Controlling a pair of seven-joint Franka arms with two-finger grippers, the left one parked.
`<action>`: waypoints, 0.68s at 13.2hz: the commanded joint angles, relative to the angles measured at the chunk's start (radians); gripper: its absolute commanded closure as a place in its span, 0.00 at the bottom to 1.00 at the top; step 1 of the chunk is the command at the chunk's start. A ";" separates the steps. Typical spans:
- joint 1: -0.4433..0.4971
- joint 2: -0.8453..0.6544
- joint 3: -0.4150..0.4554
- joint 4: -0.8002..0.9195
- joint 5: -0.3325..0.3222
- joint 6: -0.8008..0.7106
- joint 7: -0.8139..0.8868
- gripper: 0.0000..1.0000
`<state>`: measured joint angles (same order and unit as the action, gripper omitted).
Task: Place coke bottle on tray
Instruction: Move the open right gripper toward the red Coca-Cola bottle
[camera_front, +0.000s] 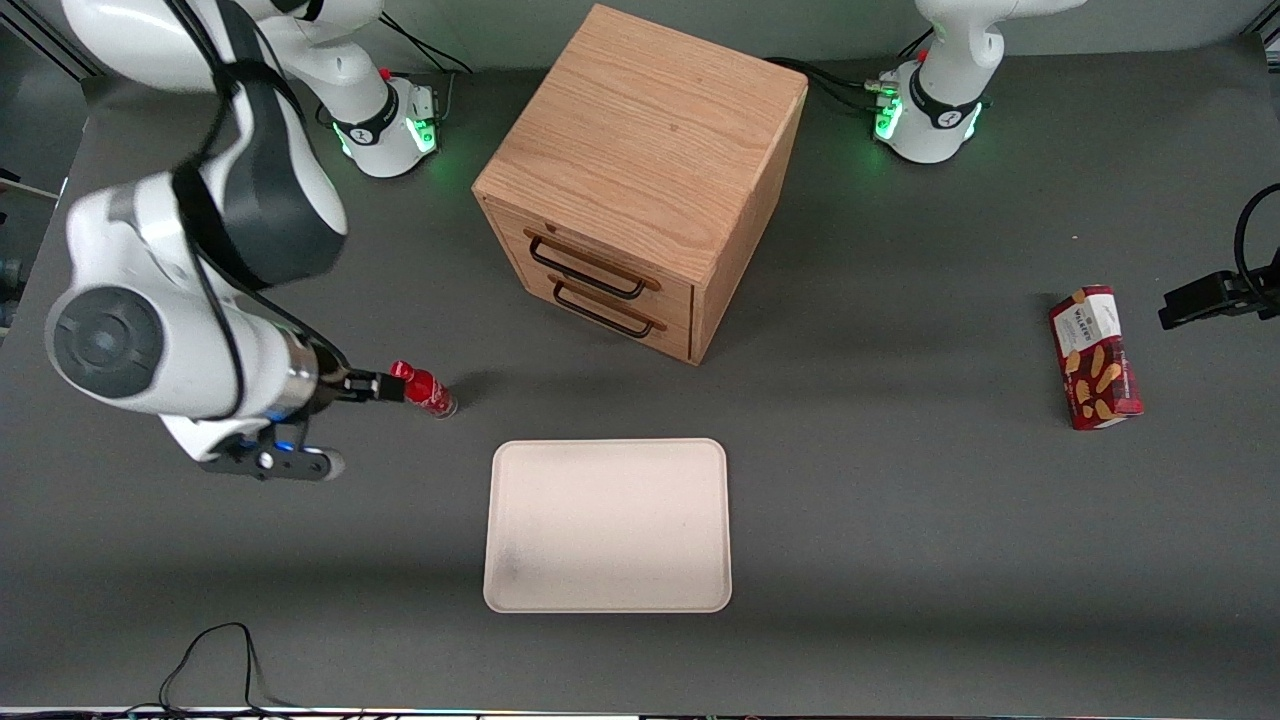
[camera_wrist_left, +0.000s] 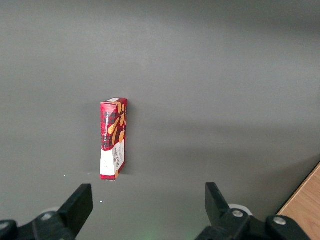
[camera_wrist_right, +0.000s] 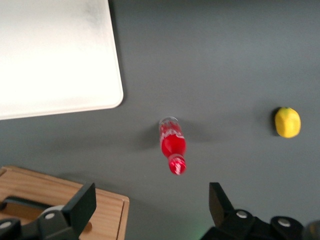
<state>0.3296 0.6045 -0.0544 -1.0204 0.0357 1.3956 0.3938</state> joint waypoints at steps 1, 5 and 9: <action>-0.001 0.044 0.007 0.080 0.004 -0.030 0.017 0.00; -0.004 -0.026 0.007 -0.059 0.004 -0.020 0.001 0.00; -0.004 -0.153 0.004 -0.246 0.004 0.034 -0.104 0.00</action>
<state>0.3281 0.5792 -0.0512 -1.0970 0.0357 1.3798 0.3535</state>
